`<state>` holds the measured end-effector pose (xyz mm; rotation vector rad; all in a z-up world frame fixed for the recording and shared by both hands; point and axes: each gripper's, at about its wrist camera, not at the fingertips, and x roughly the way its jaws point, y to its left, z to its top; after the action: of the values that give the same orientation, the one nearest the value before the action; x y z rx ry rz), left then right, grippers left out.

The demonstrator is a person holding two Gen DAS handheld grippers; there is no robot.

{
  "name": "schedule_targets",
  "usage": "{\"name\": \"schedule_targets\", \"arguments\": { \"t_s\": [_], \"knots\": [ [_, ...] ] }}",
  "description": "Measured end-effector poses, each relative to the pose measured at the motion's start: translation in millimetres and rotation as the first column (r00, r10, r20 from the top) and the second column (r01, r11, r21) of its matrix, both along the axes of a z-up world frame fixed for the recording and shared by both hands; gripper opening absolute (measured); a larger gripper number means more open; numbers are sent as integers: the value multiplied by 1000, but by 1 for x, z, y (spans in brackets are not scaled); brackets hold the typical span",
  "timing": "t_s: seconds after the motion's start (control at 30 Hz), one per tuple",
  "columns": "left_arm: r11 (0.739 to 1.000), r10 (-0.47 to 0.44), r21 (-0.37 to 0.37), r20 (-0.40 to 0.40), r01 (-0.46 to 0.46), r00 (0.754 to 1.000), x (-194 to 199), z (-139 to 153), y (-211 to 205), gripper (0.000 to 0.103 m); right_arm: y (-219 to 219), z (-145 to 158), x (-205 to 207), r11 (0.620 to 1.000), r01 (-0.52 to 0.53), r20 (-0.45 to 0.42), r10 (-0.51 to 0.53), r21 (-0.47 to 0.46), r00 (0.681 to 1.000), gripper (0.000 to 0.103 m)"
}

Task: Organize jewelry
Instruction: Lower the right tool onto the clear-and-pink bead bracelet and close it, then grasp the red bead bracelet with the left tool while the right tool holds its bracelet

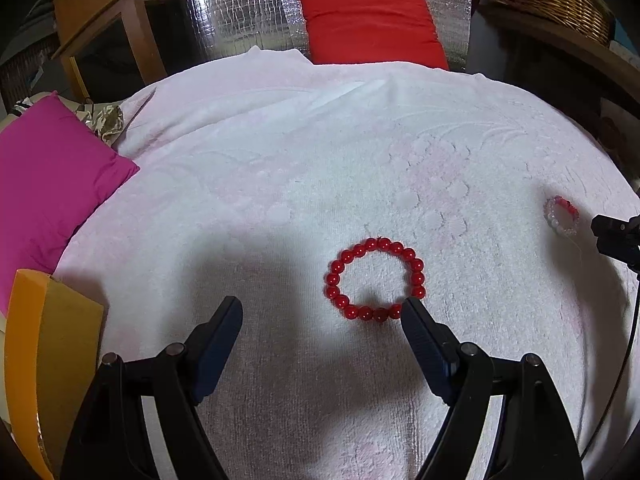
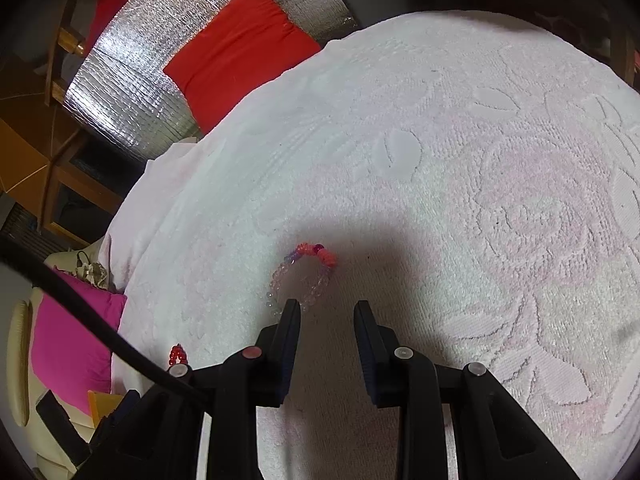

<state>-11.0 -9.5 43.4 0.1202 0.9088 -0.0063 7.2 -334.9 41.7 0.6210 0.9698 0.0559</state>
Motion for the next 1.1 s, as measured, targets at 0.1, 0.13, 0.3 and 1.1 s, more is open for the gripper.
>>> {"name": "schedule_targets", "arguments": {
  "t_s": [0.1,0.13,0.3,1.1],
  "knots": [
    [1000,0,-5,-3,0,1000,1,-1,0,82,-2,1,0,1000,0,5,0,6,1000,30],
    [1000,1,-7,-4,-1,1000,2,-1,0,82,-2,1,0,1000,-1,7,1,7,1000,30],
    [998,11,-69,-23,-12,1000,6,-3,6,82,-4,2,-1,1000,-3,21,2,12,1000,30],
    [976,7,-219,-66,-21,998,30,-23,20,82,57,-3,24,883,-30,108,91,-469,990,10]
  ]
}}
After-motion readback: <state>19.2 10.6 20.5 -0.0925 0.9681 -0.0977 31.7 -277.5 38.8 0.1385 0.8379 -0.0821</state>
